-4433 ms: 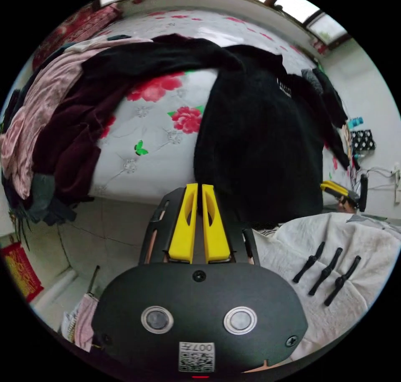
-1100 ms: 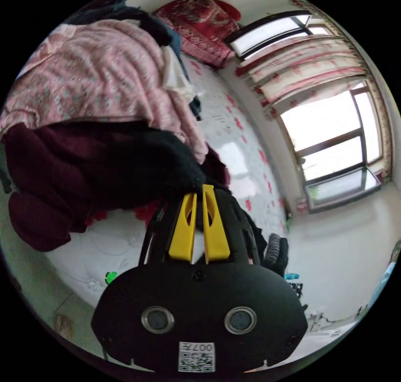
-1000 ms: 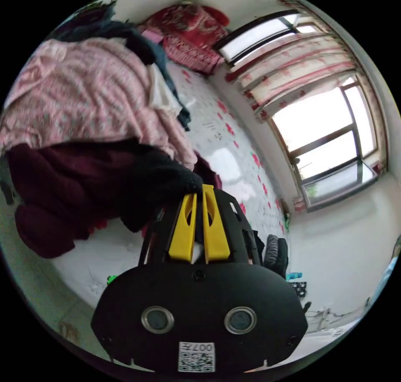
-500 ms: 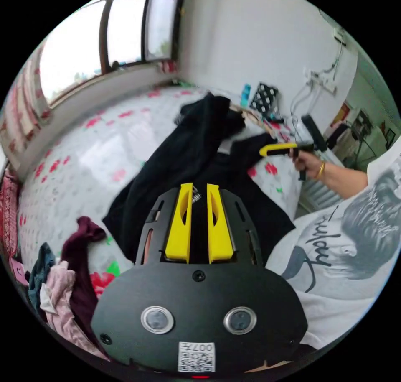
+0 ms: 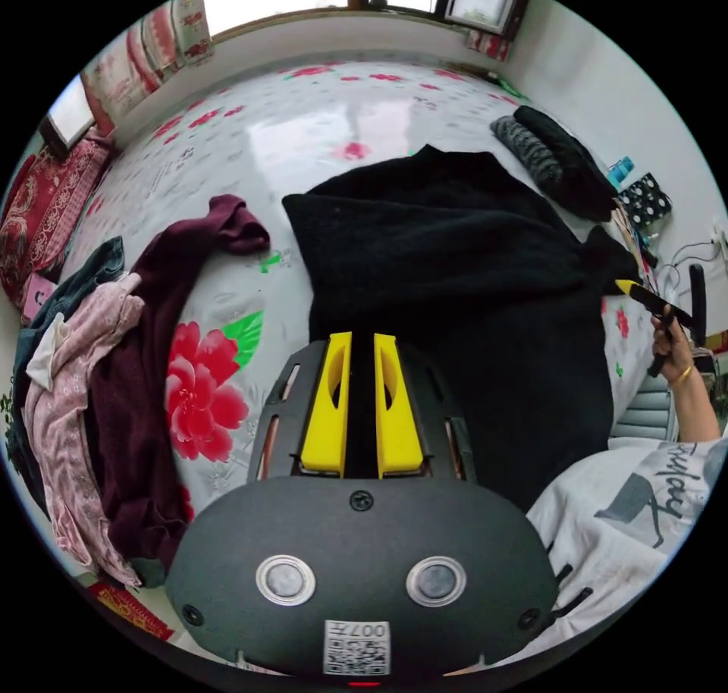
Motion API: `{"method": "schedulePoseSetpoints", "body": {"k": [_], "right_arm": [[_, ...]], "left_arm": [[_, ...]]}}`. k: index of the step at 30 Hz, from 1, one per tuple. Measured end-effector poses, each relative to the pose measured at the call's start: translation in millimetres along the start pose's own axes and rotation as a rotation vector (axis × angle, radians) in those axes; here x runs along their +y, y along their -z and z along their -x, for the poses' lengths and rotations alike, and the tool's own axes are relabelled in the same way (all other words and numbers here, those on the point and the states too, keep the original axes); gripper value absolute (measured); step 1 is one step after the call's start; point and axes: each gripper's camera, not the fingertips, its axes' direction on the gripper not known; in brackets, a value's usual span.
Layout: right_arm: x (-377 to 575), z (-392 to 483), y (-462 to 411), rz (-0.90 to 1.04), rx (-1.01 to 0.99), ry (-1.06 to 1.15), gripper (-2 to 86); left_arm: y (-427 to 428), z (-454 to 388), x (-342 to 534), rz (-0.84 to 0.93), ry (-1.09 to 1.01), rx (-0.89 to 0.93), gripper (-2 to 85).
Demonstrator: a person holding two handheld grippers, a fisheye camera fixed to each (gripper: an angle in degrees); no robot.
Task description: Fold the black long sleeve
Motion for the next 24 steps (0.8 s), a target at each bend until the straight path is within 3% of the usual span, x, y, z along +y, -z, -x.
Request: {"method": "schedulePoseSetpoints", "body": {"k": [3, 8, 11, 16, 24], "right_arm": [[-6, -53, 19, -0.063, 0.057, -0.155, 9.7], [43, -207, 81, -0.283, 0.128, -0.689, 9.6], [72, -267, 99, -0.361, 0.115, -0.859, 9.2], [84, -309, 104, -0.452, 0.057, -0.902, 7.8], [78, -330, 72, -0.41, -0.02, -0.916, 1.8]], "left_arm": [[-52, 5, -14, 0.156, 0.04, -0.062, 6.2], [-70, 6, -15, 0.071, 0.047, -0.063, 4.8], [-74, 15, -19, 0.09, 0.108, -0.042, 2.7], [-44, 45, 4, 0.036, 0.331, -0.046, -0.8], [-30, 74, 85, 0.097, 0.567, 0.009, -1.0]]}}
